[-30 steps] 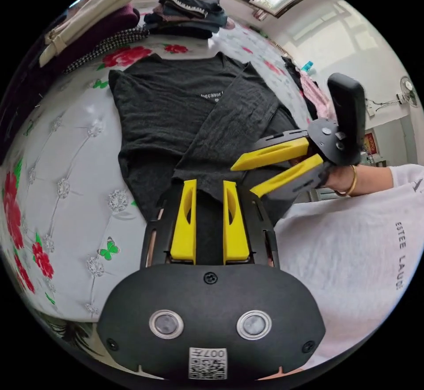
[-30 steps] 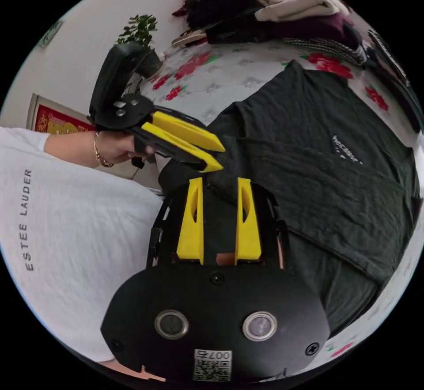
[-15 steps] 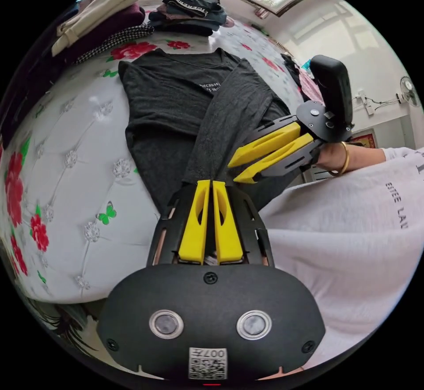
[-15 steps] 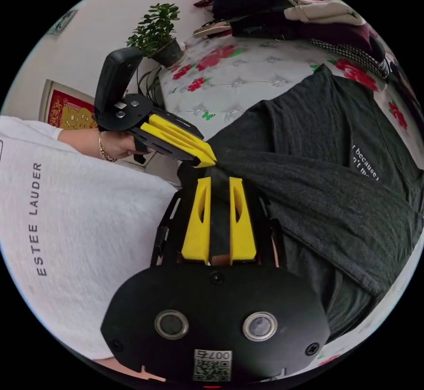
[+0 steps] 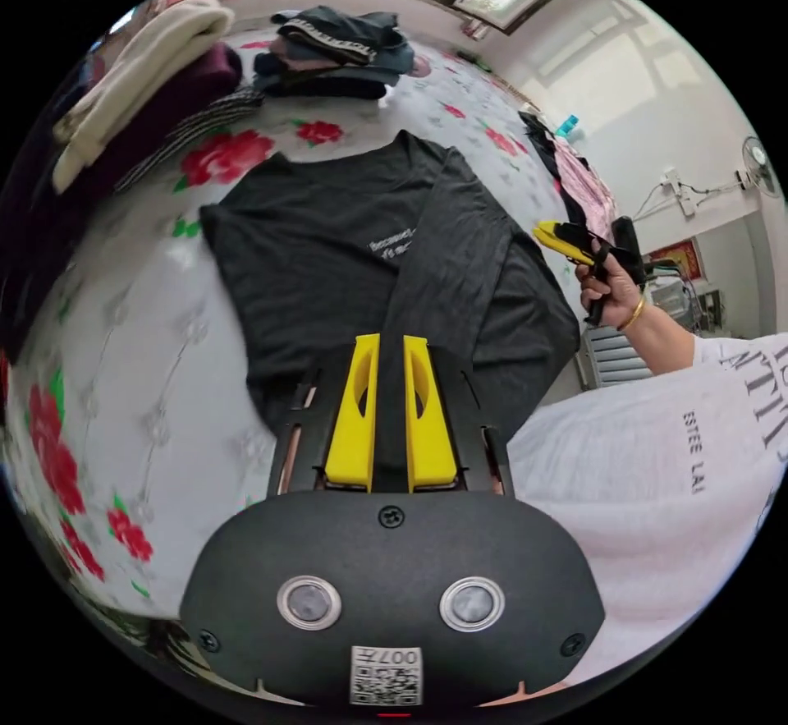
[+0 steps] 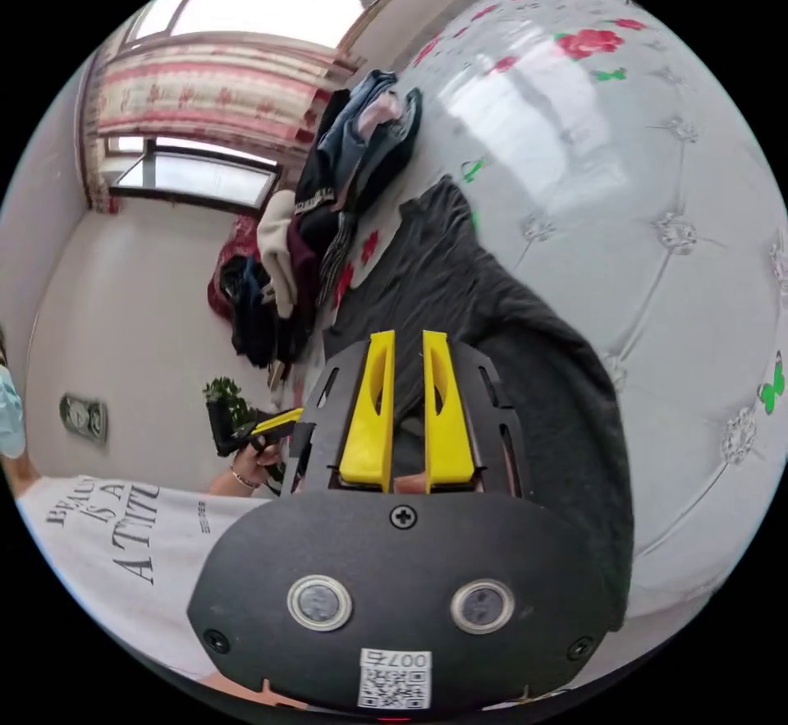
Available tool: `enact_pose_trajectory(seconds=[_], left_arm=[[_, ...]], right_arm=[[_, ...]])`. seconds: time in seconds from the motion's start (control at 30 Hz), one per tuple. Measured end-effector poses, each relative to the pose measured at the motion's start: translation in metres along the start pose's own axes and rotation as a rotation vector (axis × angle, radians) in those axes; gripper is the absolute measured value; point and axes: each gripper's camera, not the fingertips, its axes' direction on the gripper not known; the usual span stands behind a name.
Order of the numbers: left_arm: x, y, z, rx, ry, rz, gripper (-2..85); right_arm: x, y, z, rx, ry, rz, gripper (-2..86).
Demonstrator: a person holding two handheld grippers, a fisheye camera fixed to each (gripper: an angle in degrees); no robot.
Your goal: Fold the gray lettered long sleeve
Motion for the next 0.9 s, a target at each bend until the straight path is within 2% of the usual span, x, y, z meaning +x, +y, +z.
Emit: enact_pose_trajectory(seconds=[0.07,0.1,0.17,0.37,0.67,0.8,0.9], left_arm=[[0.005,-0.022,0.029,-0.050,0.024,0.027,5.6],[0.008,-0.031,0.053,-0.130,0.018,0.037,5.5],[0.013,-0.037,0.081,-0.221,-0.014,0.053,4.2],[0.003,-0.011,0.054,-0.118,0.001,-0.003,5.3],[-0.021,0.172,0.001,-0.026,-0.080,-0.356,5.3],[-0.009,0.240,0.009,-0.050,-0.095,-0.472,6.9],[-0.001,0.262,0.030,-0.100,-0.072,-0.470,8.4]], right_arm=[[0.012,-0.015,0.008,-0.014,0.035,0.021,6.5],[0.015,-0.018,0.010,-0.026,0.065,0.025,6.5],[0.026,-0.026,0.010,-0.054,0.189,0.052,6.5],[0.029,-0.013,-0.041,-0.047,0.235,0.001,6.8],[0.045,0.077,-0.137,-0.120,0.376,0.060,6.3],[0.058,0.104,-0.142,-0.210,0.420,0.088,6.2],[0.058,0.109,-0.120,-0.340,0.468,0.021,6.2]])
